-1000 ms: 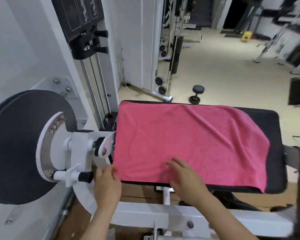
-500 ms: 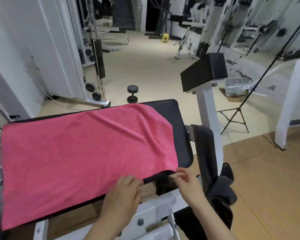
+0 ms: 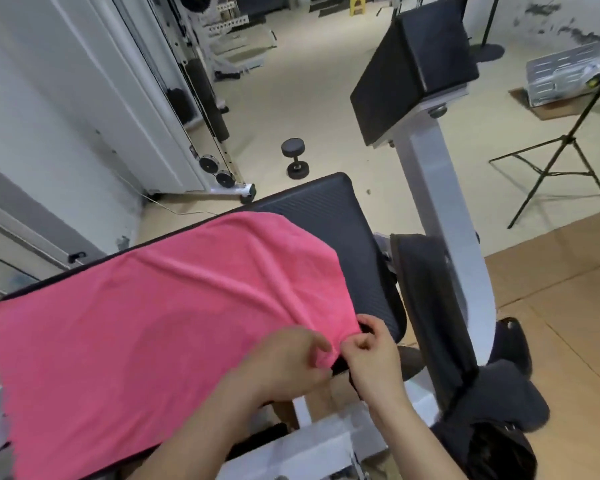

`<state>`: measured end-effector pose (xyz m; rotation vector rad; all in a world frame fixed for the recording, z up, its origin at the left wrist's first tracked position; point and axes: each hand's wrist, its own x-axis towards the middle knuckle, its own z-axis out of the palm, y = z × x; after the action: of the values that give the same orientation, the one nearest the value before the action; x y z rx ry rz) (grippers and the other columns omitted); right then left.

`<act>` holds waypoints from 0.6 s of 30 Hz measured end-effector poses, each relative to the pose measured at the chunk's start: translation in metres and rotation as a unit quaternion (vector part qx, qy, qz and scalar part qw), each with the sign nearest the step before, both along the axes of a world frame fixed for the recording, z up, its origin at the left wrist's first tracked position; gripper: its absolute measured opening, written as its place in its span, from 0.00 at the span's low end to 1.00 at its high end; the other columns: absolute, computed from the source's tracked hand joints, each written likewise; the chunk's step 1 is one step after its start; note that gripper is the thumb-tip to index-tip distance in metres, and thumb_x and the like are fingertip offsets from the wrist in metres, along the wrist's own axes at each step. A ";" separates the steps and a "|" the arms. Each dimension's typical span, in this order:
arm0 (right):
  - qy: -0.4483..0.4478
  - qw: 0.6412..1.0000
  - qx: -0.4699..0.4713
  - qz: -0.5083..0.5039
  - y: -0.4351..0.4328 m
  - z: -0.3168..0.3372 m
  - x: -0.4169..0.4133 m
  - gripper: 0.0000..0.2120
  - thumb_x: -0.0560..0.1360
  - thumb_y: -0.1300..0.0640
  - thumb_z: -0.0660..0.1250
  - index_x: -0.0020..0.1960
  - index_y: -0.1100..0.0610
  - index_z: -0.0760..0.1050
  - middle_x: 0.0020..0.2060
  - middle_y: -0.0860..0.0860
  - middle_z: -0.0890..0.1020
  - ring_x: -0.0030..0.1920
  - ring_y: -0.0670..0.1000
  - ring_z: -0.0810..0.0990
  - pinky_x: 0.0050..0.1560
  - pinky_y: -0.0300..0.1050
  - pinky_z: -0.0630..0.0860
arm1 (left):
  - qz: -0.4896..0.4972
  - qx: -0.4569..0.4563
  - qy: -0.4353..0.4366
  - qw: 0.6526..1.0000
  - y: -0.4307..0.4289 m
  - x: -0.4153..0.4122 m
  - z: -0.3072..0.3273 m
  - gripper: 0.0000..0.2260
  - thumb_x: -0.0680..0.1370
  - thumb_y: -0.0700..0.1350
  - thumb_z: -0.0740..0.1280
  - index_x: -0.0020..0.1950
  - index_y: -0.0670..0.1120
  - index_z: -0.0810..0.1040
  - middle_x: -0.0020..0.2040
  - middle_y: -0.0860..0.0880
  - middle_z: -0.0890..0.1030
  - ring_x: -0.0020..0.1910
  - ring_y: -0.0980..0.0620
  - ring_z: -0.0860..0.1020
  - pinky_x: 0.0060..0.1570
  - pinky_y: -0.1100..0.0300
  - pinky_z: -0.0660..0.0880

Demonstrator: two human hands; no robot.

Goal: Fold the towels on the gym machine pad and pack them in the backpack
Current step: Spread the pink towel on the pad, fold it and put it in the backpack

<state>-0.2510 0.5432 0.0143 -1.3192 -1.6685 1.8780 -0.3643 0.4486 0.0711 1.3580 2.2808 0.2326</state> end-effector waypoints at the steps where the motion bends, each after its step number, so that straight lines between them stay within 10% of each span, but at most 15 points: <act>1: -0.003 1.000 0.016 0.011 0.003 0.001 -0.001 0.19 0.73 0.65 0.66 0.61 0.51 0.72 0.31 0.48 0.76 0.32 0.46 0.74 0.36 0.40 0.70 | -0.001 0.046 0.008 0.999 0.011 -0.010 0.011 0.11 0.74 0.49 0.66 0.56 0.52 0.81 0.47 0.53 0.81 0.47 0.53 0.78 0.49 0.57 0.75; 5: -0.054 0.991 0.104 0.060 0.010 0.008 -0.003 0.05 0.73 0.55 0.66 0.48 0.51 0.74 0.31 0.48 0.74 0.35 0.48 0.75 0.34 0.43 0.70 | 0.046 0.234 0.207 0.949 0.071 -0.059 0.040 0.13 0.76 0.49 0.59 0.47 0.48 0.83 0.44 0.50 0.82 0.46 0.45 0.78 0.49 0.48 0.75; 11: -0.107 0.949 0.280 0.097 0.011 -0.004 0.000 0.11 0.73 0.56 0.68 0.35 0.53 0.68 0.37 0.47 0.68 0.34 0.48 0.70 0.30 0.37 0.66 | 0.030 0.013 0.316 0.948 0.095 -0.083 0.041 0.15 0.76 0.60 0.61 0.58 0.55 0.76 0.56 0.51 0.72 0.60 0.48 0.69 0.68 0.44 0.59; 18: -0.068 0.943 0.311 0.096 0.034 -0.001 -0.008 0.09 0.73 0.60 0.64 0.38 0.54 0.66 0.33 0.47 0.72 0.34 0.48 0.71 0.31 0.43 0.67 | -0.008 -0.043 0.328 0.944 0.076 -0.090 0.041 0.07 0.78 0.55 0.63 0.54 0.55 0.74 0.51 0.52 0.77 0.56 0.49 0.74 0.51 0.51 0.62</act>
<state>-0.2589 0.5771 0.0133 -1.0571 -2.2730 1.1843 -0.4546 0.5244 0.1124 1.5724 2.7569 -0.3856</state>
